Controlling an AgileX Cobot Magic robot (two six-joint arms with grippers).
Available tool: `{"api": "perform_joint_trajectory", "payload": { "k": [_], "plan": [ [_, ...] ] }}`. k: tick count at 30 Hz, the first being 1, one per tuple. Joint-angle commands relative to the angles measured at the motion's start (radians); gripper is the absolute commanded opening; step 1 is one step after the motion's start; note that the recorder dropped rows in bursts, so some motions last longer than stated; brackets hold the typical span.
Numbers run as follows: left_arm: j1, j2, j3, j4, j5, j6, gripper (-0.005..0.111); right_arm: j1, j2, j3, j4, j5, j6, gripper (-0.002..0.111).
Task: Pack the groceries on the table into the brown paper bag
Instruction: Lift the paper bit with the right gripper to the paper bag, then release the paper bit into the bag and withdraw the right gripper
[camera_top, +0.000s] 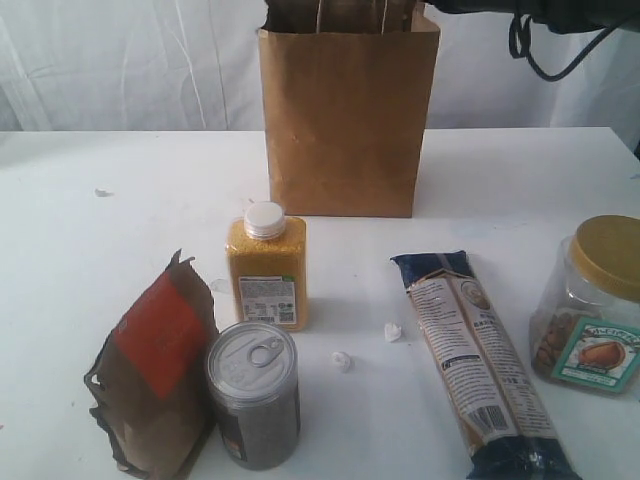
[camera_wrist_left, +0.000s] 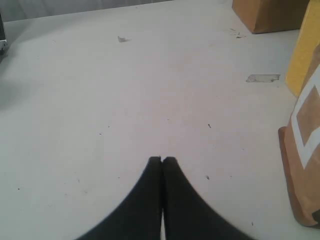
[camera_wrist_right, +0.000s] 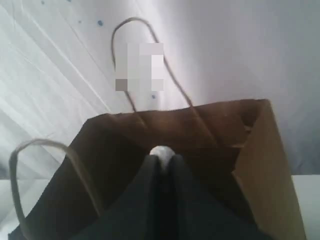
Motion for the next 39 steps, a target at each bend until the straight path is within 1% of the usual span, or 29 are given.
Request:
{"api": "perform_joint_trajectory", "payload": {
  "k": [1,5,7,9,12,14,18,22,25,27,29,31,33,35,37,39],
  "plan": [
    [-0.006,-0.004,0.005,0.0,-0.001,0.0,0.0,-0.001,-0.002,-0.01,-0.003,0.081,-0.014,0.008],
    [-0.006,-0.004,0.005,0.0,-0.001,0.0,0.0,-0.001,-0.002,-0.01,-0.003,0.069,-0.014,0.026],
    [-0.006,-0.004,0.005,0.0,-0.001,0.0,0.0,-0.001,-0.002,-0.01,-0.003,0.047,-0.014,0.033],
    [-0.006,-0.004,0.005,0.0,-0.001,0.0,0.0,-0.001,-0.002,-0.01,-0.003,0.037,-0.014,0.037],
    [-0.006,-0.004,0.005,0.0,-0.001,0.0,0.0,-0.001,-0.005,-0.01,-0.003,0.05,-0.014,0.037],
    [-0.006,-0.004,0.005,0.0,-0.001,0.0,0.0,-0.001,-0.008,-0.01,-0.003,0.105,-0.002,0.037],
    [-0.006,-0.004,0.005,0.0,-0.001,0.0,0.0,-0.001,-0.01,-0.01,-0.014,0.267,-0.002,0.034],
    [-0.006,-0.004,0.005,0.0,-0.001,0.0,0.0,-0.001,-0.029,-0.01,-0.085,0.461,-0.002,0.029],
    [-0.006,-0.004,0.005,0.0,-0.001,0.0,0.0,-0.001,-0.078,-0.01,-0.212,0.593,0.003,0.02],
    [-0.006,-0.004,0.005,0.0,-0.001,0.0,0.0,-0.001,-0.124,-0.01,-0.362,0.66,0.061,0.011],
    [-0.006,-0.004,0.005,0.0,-0.001,0.0,0.0,-0.001,-0.174,-0.01,-0.537,0.687,0.133,0.0],
    [-0.006,-0.004,0.005,0.0,-0.001,0.0,0.0,-0.001,-0.223,-0.01,-0.711,0.666,0.228,0.0],
    [-0.006,-0.004,0.005,0.0,-0.001,0.0,0.0,-0.001,-0.274,-0.01,-0.91,0.637,0.398,0.0],
    [-0.006,-0.004,0.005,0.0,-0.001,0.0,0.0,-0.001,-0.32,-0.01,-1.072,0.661,0.544,0.0],
    [-0.006,-0.004,0.005,0.0,-0.001,0.0,0.0,-0.001,-0.364,-0.01,-1.191,0.77,0.665,0.0],
    [-0.006,-0.004,0.005,0.0,-0.001,0.0,0.0,-0.001,-0.393,-0.01,-1.214,0.939,0.722,0.0]
  ]
}}
